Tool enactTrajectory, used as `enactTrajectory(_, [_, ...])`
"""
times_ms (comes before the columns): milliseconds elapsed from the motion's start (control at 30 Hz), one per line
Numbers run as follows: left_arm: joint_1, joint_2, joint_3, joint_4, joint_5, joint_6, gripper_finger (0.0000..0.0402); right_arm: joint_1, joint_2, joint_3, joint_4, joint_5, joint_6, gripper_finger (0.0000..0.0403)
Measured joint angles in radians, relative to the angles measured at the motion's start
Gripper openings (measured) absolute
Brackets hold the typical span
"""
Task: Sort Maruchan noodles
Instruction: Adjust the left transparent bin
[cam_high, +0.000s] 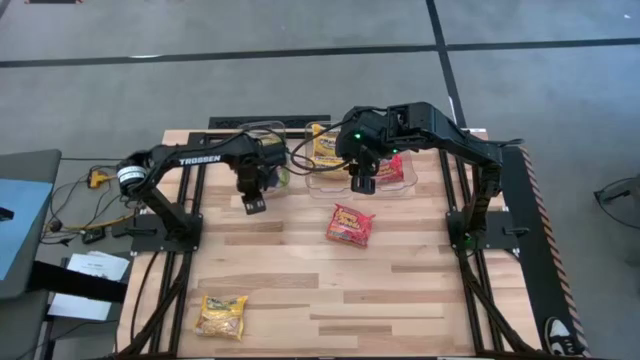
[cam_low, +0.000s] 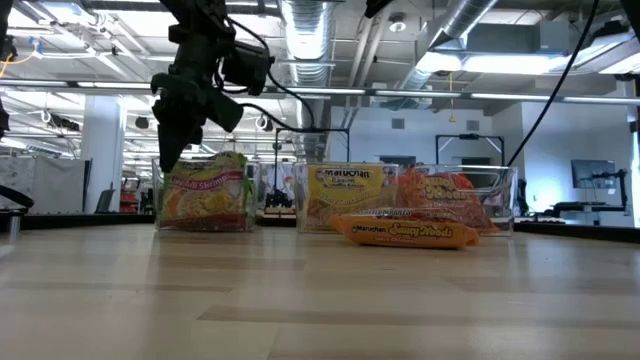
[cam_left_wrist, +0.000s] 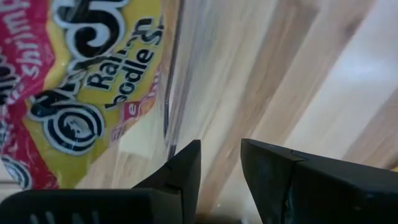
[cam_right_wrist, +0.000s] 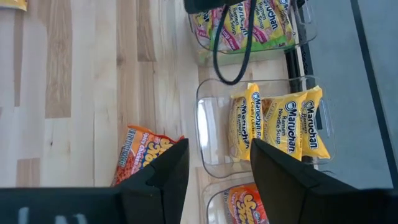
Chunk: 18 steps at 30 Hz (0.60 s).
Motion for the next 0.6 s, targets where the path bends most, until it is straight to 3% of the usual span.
enactTrajectory(233, [0.041,-0.005,-0.005,-0.014,-0.072,0.031,0.0107,0.0,0.0,0.0,-0.003,0.0,0.014,0.0193])
enactTrajectory(600, [0.023,-0.124,-0.005,-0.018,0.004,-0.051,0.0107,0.0,0.002,-0.022,-0.03,-0.002,0.034,0.0193])
